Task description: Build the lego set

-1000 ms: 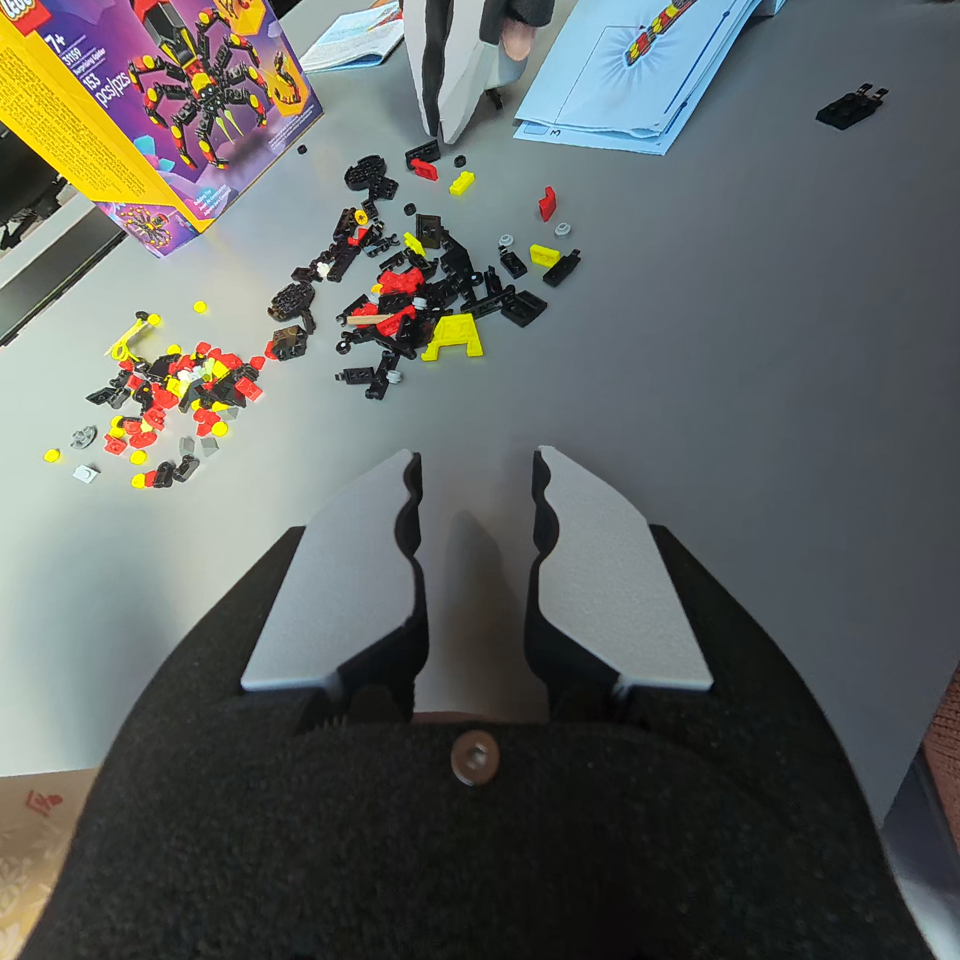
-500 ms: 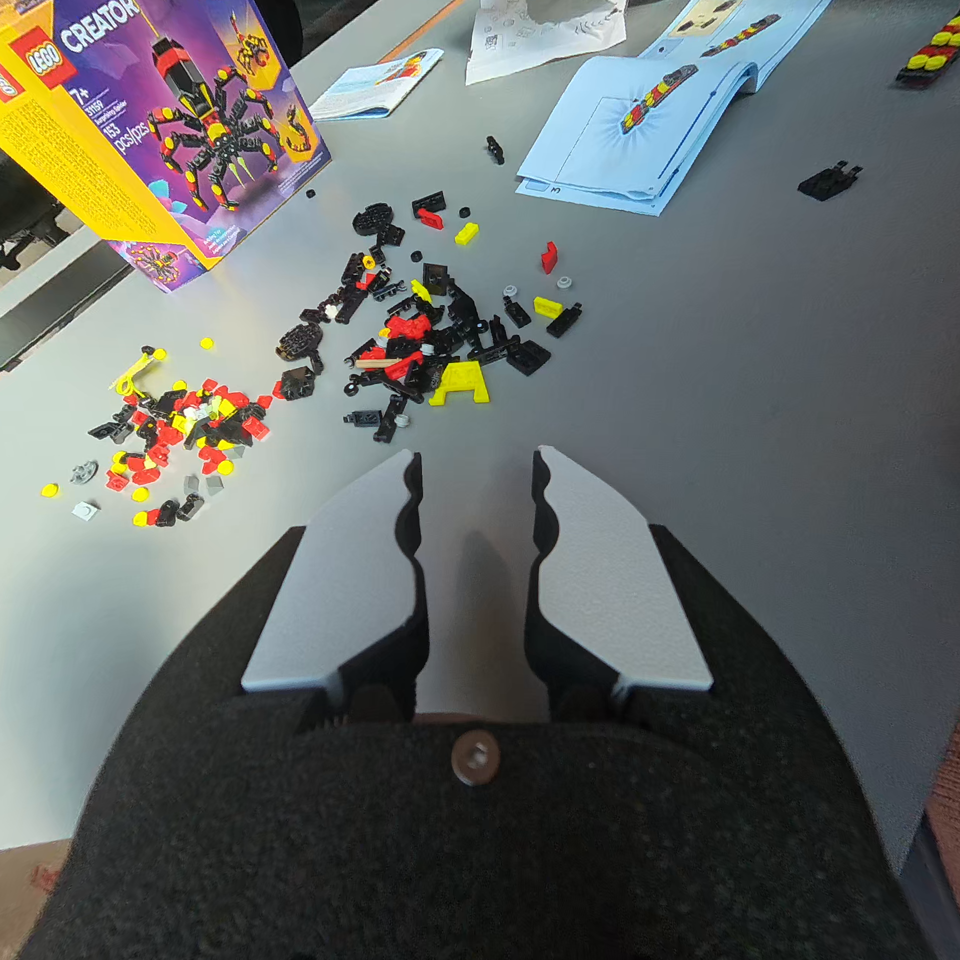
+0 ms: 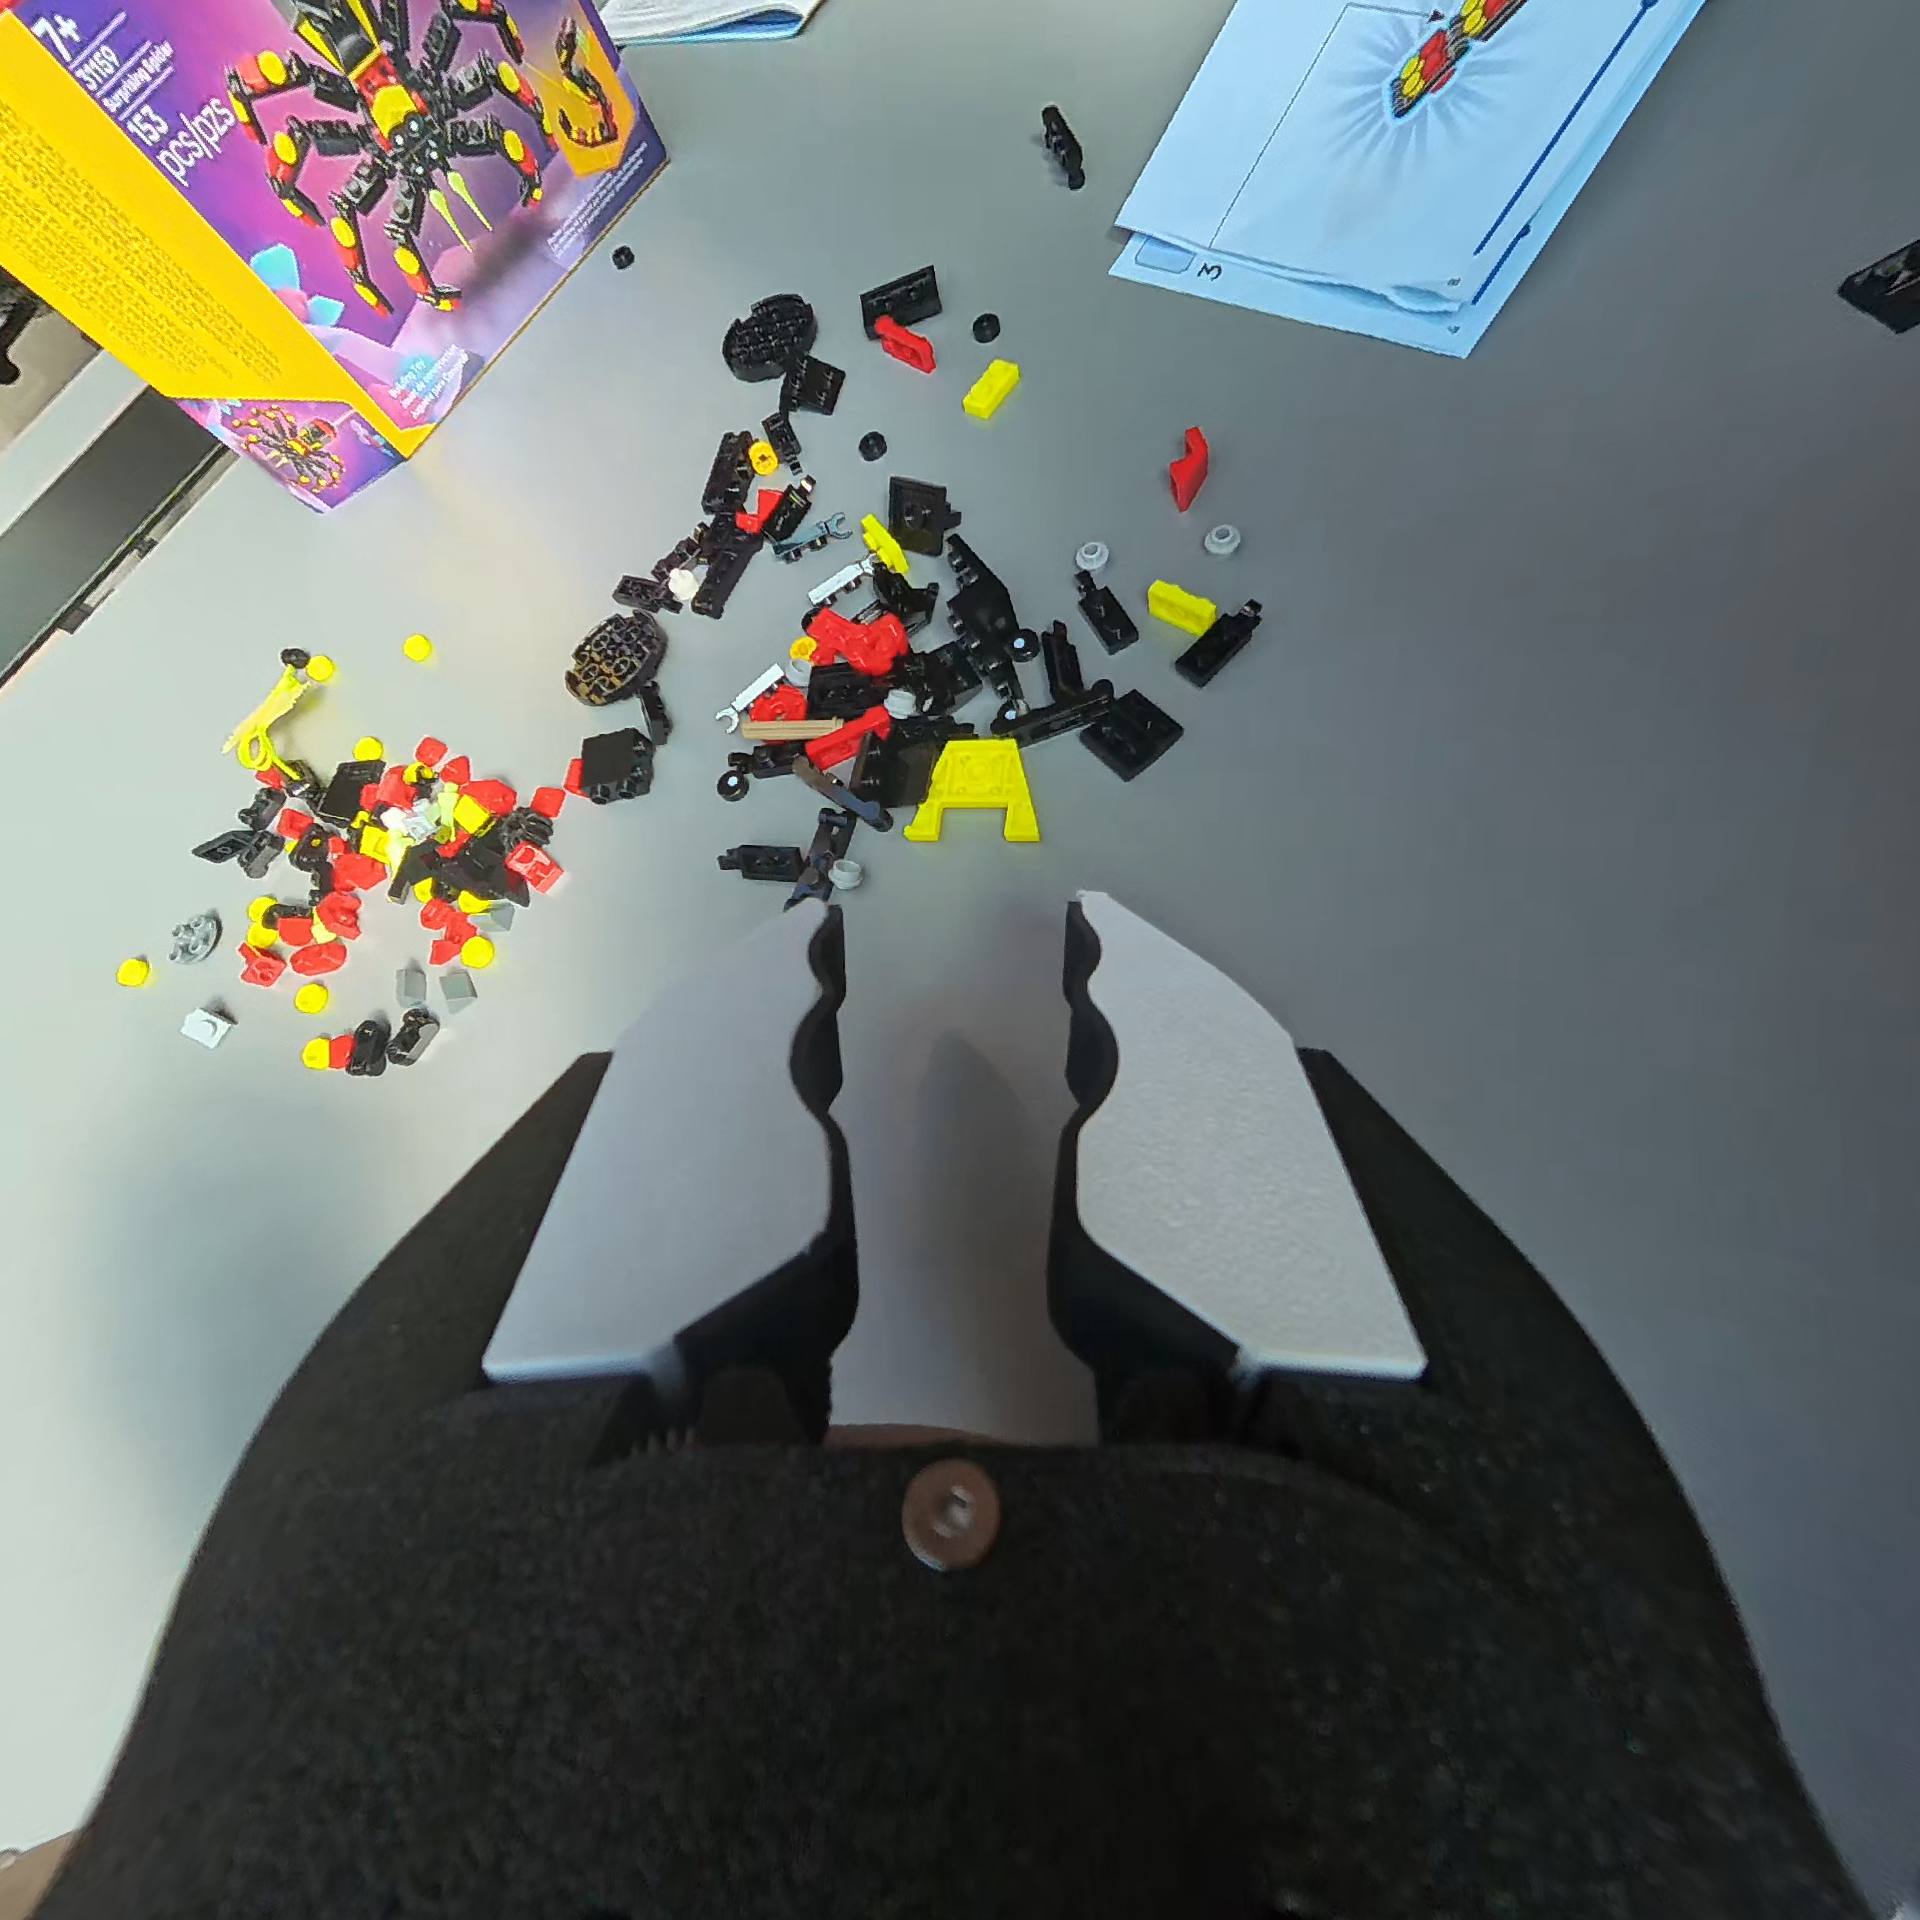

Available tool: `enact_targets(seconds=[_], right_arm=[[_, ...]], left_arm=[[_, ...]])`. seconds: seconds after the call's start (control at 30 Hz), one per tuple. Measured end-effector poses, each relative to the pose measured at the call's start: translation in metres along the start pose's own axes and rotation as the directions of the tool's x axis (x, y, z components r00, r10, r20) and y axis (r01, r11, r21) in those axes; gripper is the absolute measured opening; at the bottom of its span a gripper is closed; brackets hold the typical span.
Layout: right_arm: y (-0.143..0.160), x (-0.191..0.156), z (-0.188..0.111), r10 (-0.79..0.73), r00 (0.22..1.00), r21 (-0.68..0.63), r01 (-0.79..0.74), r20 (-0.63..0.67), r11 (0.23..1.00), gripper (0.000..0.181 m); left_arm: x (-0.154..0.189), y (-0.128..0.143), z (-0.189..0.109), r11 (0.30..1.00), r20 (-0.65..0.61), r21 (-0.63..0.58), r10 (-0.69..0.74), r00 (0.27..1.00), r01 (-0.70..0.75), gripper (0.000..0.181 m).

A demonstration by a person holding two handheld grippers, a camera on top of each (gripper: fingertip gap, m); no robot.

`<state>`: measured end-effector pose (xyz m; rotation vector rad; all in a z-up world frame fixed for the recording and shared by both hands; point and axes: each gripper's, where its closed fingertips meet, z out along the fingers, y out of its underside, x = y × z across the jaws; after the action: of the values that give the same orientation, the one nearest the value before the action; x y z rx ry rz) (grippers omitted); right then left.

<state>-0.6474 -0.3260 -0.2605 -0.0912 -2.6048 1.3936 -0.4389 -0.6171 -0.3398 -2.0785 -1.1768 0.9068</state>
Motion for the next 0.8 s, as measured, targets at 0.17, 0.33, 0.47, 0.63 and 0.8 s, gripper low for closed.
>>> enact_targets(seconds=[0.17, 0.33, 0.47, 0.63, 0.8], right_arm=[[0.005, 0.001, 0.003, 0.023, 0.999, 0.045, -0.024, 0.028, 0.999, 0.019], [0.002, 0.0, 0.012, 0.044, 0.997, 0.13, -0.052, 0.059, 0.99, 0.019], [0.003, 0.004, 0.024, 0.047, 0.997, 0.156, -0.057, 0.066, 0.986, 0.019], [0.011, 0.01, 0.024, 0.036, 0.998, 0.15, -0.044, 0.061, 0.988, 0.02], [0.006, 0.023, 0.014, 0.087, 0.995, 0.246, -0.096, 0.046, 0.965, 0.02]], left_arm=[[-0.007, -0.001, 0.012, 0.999, 0.014, -0.032, 0.019, 1.0, -0.019, 0.04], [-0.02, -0.012, 0.022, 0.999, 0.026, -0.001, 0.046, 0.999, -0.046, 0.011], [-0.019, -0.017, 0.028, 0.999, -0.022, -0.04, 0.021, 1.0, -0.022, 0.004], [-0.024, -0.009, 0.025, 0.995, 0.028, -0.099, 0.025, 0.999, -0.023, 0.02], [-0.026, -0.007, 0.023, 0.995, 0.053, -0.094, -0.018, 0.998, 0.023, 0.025]])
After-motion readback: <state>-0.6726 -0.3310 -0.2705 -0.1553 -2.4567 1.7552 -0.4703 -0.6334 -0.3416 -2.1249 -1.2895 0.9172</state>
